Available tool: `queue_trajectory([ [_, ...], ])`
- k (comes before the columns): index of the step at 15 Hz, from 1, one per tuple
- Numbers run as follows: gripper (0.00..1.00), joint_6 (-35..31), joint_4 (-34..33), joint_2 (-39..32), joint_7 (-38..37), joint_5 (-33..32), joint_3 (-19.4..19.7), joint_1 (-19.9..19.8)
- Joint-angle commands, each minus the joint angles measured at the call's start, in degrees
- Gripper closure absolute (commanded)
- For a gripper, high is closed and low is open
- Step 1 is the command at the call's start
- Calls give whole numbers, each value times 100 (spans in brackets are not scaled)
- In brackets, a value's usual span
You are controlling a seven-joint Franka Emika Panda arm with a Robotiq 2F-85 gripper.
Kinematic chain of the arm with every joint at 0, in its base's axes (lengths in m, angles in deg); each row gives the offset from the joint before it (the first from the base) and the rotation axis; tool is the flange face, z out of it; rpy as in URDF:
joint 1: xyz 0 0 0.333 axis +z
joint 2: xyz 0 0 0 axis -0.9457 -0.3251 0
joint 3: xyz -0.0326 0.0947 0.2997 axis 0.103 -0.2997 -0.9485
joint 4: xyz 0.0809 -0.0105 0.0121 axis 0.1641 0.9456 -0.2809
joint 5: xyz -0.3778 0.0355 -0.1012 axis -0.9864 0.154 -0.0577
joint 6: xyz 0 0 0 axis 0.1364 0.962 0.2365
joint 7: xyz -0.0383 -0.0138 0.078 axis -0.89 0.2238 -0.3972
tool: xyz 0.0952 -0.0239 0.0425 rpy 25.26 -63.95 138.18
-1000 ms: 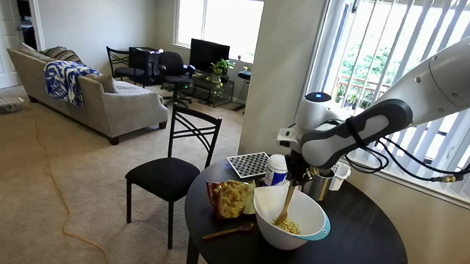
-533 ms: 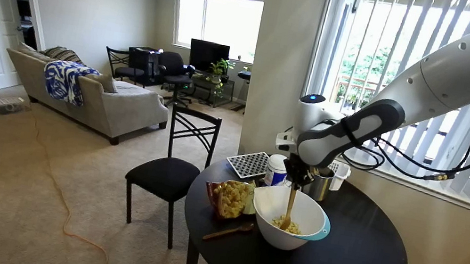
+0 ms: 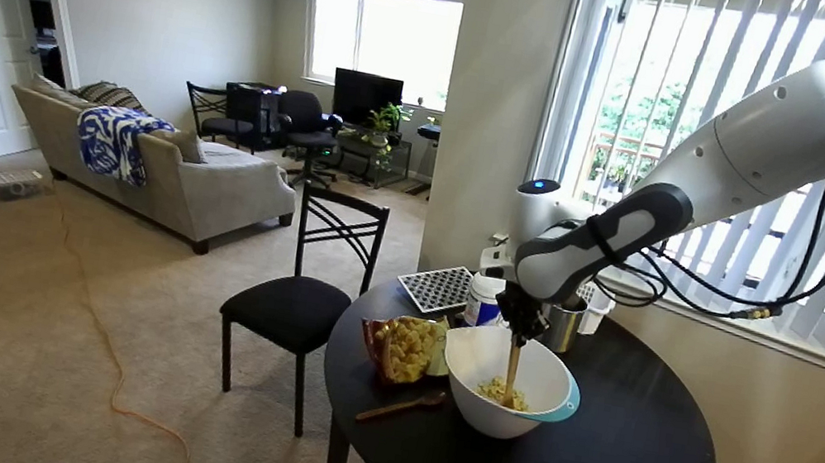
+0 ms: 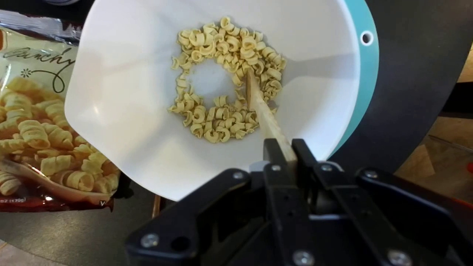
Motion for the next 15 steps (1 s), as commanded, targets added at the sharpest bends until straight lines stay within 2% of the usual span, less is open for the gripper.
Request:
queue_trajectory([
  [1, 97, 52, -77, -214, 505, 236, -67, -75],
  [3, 97, -173, -113, -222, 1057, 899, -223, -161],
  [6, 97, -272, -216, -250, 2007, 2198, -486, -292],
  [8, 97, -218, -363, -292, 2387, 2865, -597, -336],
  [10, 97, -156, -478, -307, 2492, 3110, -594, -316],
  [15, 97, -228, -561, -272, 2219, 2773, -466, -185],
])
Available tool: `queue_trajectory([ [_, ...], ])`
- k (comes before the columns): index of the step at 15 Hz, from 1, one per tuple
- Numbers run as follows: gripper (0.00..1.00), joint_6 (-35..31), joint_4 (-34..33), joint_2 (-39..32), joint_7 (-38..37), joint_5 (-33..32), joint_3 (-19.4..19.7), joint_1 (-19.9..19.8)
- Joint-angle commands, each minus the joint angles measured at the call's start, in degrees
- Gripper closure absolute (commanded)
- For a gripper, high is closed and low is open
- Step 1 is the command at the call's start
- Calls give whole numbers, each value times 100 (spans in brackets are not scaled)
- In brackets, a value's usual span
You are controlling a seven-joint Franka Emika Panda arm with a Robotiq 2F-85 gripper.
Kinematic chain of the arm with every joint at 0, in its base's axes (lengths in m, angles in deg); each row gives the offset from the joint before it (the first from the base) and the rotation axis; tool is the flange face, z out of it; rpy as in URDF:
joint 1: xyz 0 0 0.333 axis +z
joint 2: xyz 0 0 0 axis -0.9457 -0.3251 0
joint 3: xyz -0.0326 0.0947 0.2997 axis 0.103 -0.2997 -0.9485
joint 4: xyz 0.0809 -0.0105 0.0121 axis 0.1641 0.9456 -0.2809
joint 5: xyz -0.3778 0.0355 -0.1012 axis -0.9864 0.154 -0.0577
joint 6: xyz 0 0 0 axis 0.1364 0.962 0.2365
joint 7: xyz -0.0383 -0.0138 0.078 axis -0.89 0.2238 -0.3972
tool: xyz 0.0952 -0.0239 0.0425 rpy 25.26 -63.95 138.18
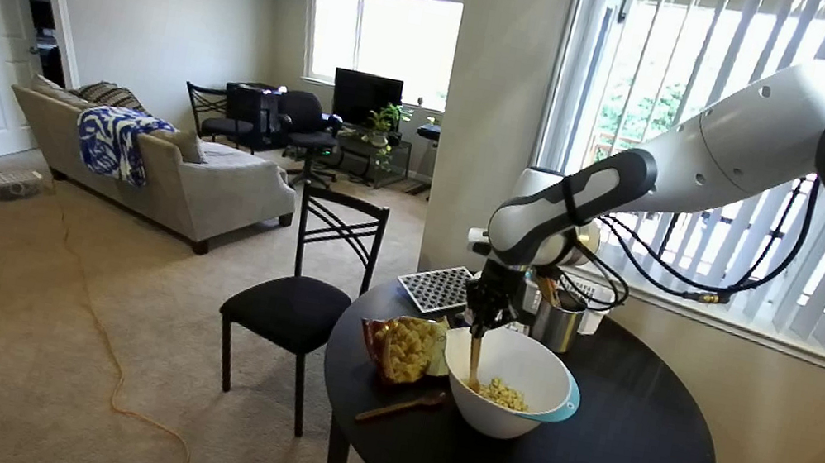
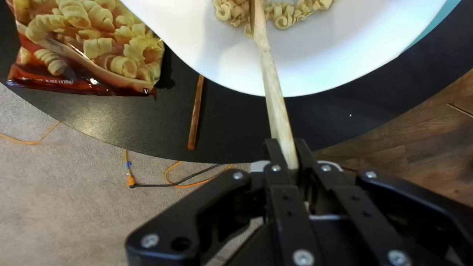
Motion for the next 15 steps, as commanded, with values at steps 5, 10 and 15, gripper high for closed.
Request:
queue_trajectory([
  [5, 97, -921, 78, -26, -586, -1036, 268, 166],
  [10, 97, -1301, 139, -94, -1435, -2006, 518, 246],
  [15, 97, -1115, 271, -85, -2067, -2736, 676, 266],
])
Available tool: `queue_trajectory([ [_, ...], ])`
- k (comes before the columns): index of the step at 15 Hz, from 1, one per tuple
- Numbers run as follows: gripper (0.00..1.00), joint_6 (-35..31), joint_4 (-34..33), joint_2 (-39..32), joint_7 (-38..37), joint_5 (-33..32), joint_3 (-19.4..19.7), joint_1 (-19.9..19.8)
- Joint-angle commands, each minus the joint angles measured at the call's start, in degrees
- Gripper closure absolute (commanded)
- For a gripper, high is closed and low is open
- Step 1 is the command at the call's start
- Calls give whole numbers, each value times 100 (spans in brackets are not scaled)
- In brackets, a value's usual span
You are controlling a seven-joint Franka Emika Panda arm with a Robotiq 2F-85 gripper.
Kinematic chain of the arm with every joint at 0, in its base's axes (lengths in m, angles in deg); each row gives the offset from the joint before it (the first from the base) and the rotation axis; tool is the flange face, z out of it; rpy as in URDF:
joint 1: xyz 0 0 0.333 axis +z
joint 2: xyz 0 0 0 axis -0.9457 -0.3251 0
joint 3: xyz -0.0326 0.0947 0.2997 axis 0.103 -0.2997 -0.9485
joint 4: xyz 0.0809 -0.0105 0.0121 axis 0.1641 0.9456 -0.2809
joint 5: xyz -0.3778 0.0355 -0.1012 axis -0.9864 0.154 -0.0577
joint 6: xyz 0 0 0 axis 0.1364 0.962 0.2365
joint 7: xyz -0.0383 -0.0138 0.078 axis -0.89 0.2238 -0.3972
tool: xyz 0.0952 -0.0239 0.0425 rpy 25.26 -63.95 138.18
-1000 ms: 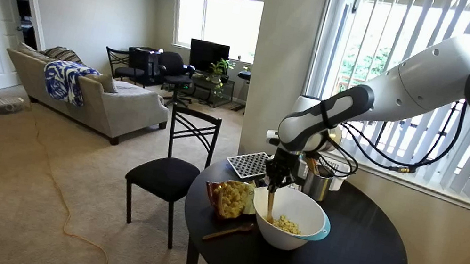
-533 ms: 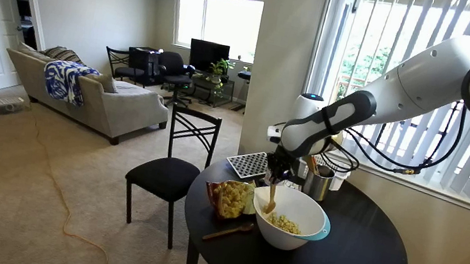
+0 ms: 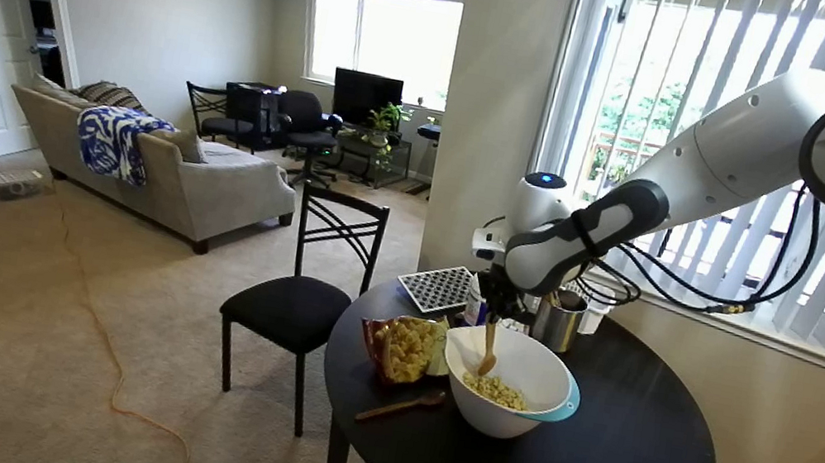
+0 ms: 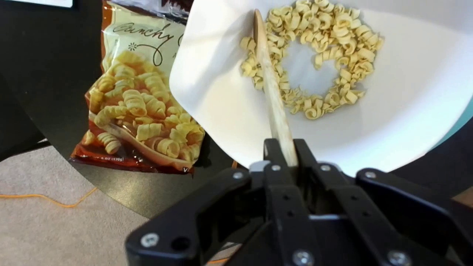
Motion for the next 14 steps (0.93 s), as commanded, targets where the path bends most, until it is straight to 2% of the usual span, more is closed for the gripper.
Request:
queue_trajectory([
  [1, 97, 1, 206, 60, -516, -535, 174, 66],
  [8, 97, 306, 483, 106, -721, -821, 261, 16],
  [10, 97, 605, 487, 167, -723, -969, 305, 41],
  [14, 97, 1568, 424, 389, -1049, -1742, 434, 114],
])
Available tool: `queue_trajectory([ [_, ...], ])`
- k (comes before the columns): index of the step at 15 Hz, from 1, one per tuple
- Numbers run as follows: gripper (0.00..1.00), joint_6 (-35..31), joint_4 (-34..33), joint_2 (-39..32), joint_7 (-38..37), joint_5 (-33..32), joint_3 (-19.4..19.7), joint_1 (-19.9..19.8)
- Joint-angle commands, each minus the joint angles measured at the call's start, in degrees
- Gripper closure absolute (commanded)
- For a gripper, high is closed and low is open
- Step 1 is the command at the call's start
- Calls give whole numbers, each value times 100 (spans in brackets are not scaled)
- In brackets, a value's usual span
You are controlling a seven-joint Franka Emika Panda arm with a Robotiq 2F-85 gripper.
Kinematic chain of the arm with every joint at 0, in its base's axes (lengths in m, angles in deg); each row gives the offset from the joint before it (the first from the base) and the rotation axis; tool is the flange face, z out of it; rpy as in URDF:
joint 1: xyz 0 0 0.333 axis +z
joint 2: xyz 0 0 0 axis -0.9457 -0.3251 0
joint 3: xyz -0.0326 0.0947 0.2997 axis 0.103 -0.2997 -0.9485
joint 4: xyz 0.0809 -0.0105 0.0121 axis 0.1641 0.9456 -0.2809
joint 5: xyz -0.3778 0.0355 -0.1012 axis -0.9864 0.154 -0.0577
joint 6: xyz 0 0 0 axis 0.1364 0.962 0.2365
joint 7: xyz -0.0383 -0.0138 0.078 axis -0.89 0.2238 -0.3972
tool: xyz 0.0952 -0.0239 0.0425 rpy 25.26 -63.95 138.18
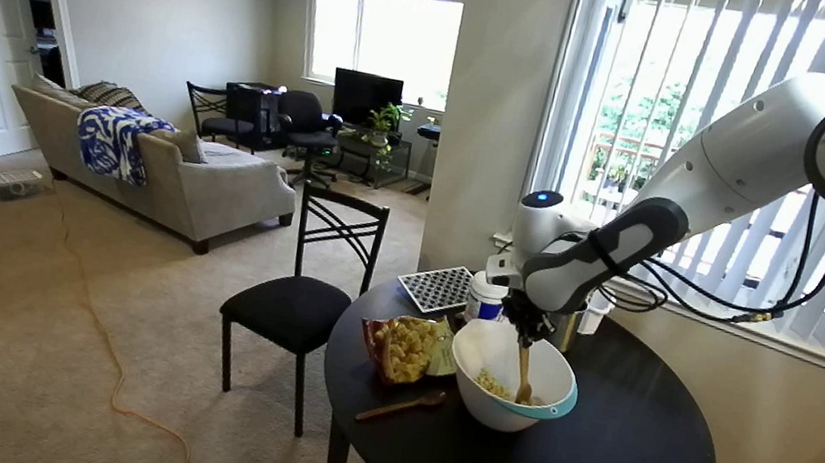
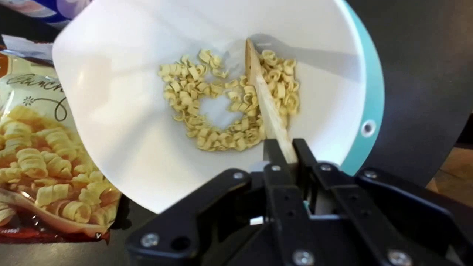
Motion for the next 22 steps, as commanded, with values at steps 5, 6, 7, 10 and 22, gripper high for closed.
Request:
queue_trajectory([
  [5, 97, 1205, 63, 445, 19, -357, -33, -70],
  [6, 97, 1157, 65, 449, 87, -254, -61, -82],
  [7, 97, 1073, 62, 431, 168, -138, -95, -93],
  [10, 97, 849, 77, 413, 513, 421, -197, -124],
  [22, 97, -879, 120, 372, 942, 2182, -480, -95],
])
